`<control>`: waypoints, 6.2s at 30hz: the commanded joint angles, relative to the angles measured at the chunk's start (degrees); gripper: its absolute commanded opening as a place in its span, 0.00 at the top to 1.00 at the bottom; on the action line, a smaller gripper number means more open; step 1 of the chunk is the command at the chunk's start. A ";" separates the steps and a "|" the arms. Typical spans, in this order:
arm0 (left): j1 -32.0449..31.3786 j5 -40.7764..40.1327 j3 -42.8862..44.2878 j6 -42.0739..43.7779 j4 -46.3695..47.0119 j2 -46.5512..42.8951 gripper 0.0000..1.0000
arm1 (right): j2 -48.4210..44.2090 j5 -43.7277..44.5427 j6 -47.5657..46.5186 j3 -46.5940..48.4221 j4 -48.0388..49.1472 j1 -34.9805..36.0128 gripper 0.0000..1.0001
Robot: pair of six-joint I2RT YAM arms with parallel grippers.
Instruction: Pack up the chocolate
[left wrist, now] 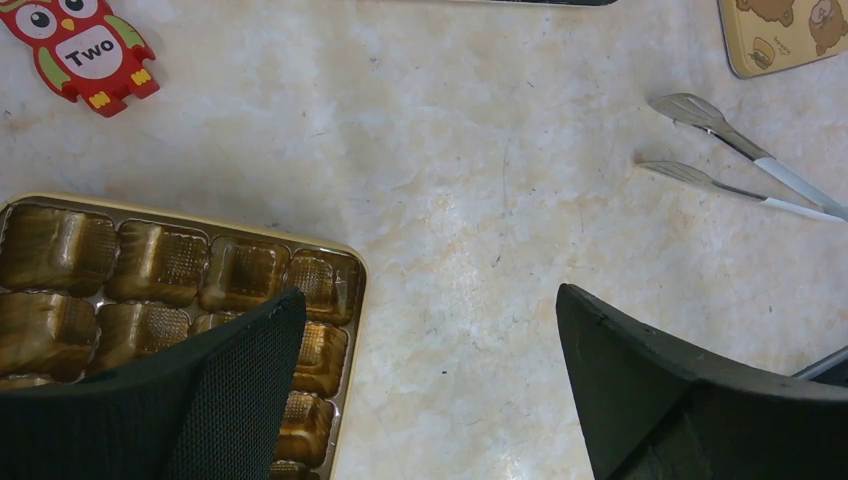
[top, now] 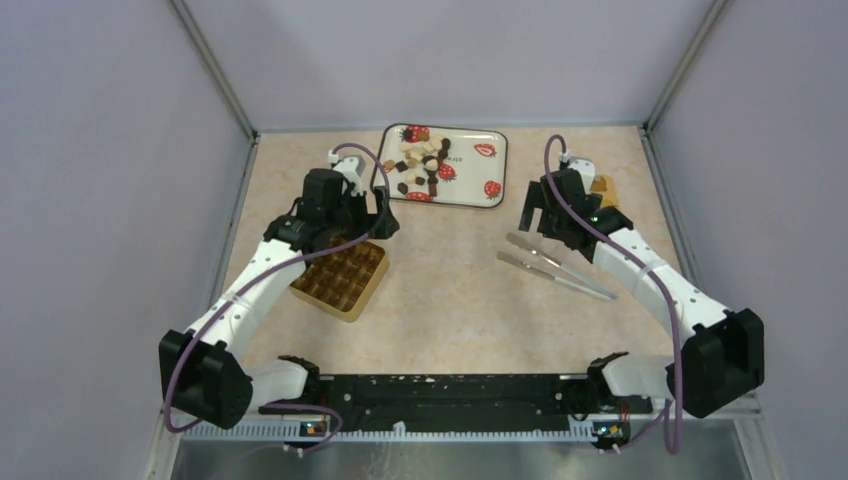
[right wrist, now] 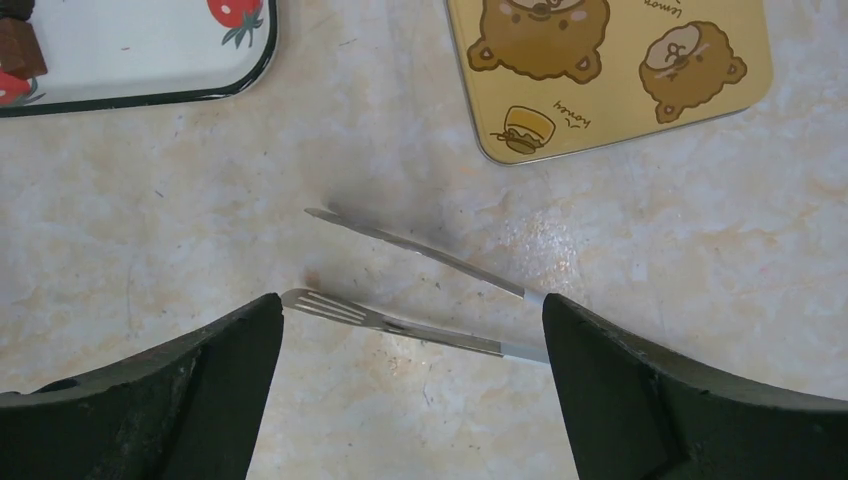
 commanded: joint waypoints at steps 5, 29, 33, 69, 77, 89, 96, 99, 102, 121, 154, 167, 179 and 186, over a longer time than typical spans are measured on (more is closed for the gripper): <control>0.08 1.61 0.93 1.06 1.65 -2.18 0.01 | -4.19 -3.37 -5.25 -1.20 2.44 -0.37 0.01; -8.37 13.32 -0.21 -2.35 3.45 -1.18 0.01 | 7.43 -15.99 -20.33 -2.34 -0.28 -8.01 0.17; -8.50 13.33 0.30 -2.08 3.63 -0.26 0.01 | 10.32 -14.82 -20.56 -2.90 -0.02 -9.46 0.26; -8.53 7.15 1.12 2.68 1.32 -0.89 0.01 | 14.22 -22.52 -13.26 -5.49 0.91 -8.58 1.00; -8.50 4.74 3.52 3.73 -1.49 -0.31 0.01 | 8.75 -19.37 16.47 -7.42 12.64 0.77 1.00; -8.62 2.16 0.97 2.99 -1.77 -5.54 0.01 | 18.46 -10.89 57.45 -2.14 7.42 12.06 1.00; -8.59 1.82 -0.42 2.99 -2.61 -7.10 0.01 | 22.59 -13.11 59.32 1.44 9.09 15.17 0.62; -8.57 0.62 -0.86 2.64 -2.58 -7.71 0.01 | 22.89 -15.88 58.45 0.90 12.48 15.22 0.51; -8.64 -0.82 -0.99 2.51 -2.19 -8.18 0.01 | 20.92 -15.58 56.03 1.12 12.39 15.26 0.51; -27.85 -17.13 9.67 3.93 -3.04 18.20 0.01 | -28.30 12.21 14.32 -14.01 0.27 6.67 0.17; -25.08 -6.51 10.39 10.46 9.59 39.95 0.39 | -28.63 10.26 10.70 -14.37 1.33 6.29 0.19; -25.01 -6.85 12.58 12.21 2.28 29.44 0.72 | -28.93 10.85 9.60 -13.29 1.77 6.36 0.21; -21.65 -7.92 22.38 13.70 -10.11 23.22 0.65 | -26.39 10.00 6.38 -12.10 4.96 6.32 0.21; -18.29 -6.35 23.72 11.27 -10.56 21.83 0.62 | -24.58 9.00 5.56 -11.70 6.21 6.29 0.22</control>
